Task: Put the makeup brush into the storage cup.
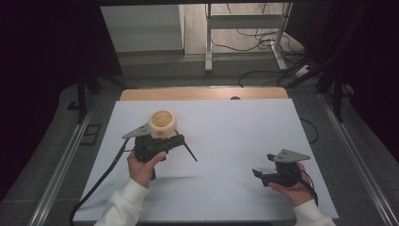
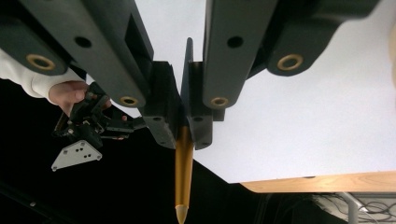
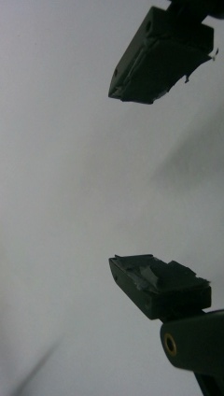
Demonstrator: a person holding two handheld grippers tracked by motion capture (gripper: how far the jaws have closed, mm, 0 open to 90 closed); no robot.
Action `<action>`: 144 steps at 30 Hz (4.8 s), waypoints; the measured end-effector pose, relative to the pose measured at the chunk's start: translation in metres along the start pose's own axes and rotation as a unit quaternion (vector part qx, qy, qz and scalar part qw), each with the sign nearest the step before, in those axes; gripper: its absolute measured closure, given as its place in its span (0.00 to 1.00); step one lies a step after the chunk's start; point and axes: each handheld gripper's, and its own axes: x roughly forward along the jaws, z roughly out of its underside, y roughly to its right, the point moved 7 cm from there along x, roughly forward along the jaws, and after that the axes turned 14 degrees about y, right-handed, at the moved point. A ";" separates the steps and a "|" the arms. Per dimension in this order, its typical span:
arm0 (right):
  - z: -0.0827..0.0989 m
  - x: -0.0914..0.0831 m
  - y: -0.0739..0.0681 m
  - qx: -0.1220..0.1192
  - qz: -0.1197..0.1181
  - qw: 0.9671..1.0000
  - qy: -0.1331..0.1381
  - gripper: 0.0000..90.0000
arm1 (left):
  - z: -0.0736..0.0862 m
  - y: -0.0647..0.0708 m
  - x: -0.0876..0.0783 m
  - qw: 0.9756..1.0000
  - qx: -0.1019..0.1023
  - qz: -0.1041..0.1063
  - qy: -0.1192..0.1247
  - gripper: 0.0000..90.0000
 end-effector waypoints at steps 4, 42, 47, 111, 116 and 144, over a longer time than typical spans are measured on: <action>-0.001 0.000 0.000 -0.001 0.002 1.000 0.000 0.14 | -0.003 -0.001 -0.003 1.000 -0.001 -0.002 0.005 0.93; -0.001 0.004 -0.002 0.002 0.006 1.000 -0.012 0.07 | -0.056 -0.036 -0.037 0.997 -0.024 -0.045 0.054 0.93; -0.001 0.004 -0.002 0.001 0.006 1.000 -0.012 0.07 | -0.061 -0.042 -0.040 0.997 -0.028 -0.051 0.059 0.93; 0.001 0.006 -0.001 0.001 0.005 1.000 -0.017 0.07 | -0.096 -0.087 -0.041 0.992 -0.017 -0.110 0.058 0.93; 0.001 0.007 -0.002 0.000 0.004 1.000 -0.019 0.07 | -0.099 -0.093 -0.040 0.991 -0.016 -0.118 0.059 0.93; 0.003 0.008 -0.003 -0.002 0.000 1.000 -0.024 0.07 | -0.080 -0.129 -0.028 0.985 0.000 -0.173 0.021 0.93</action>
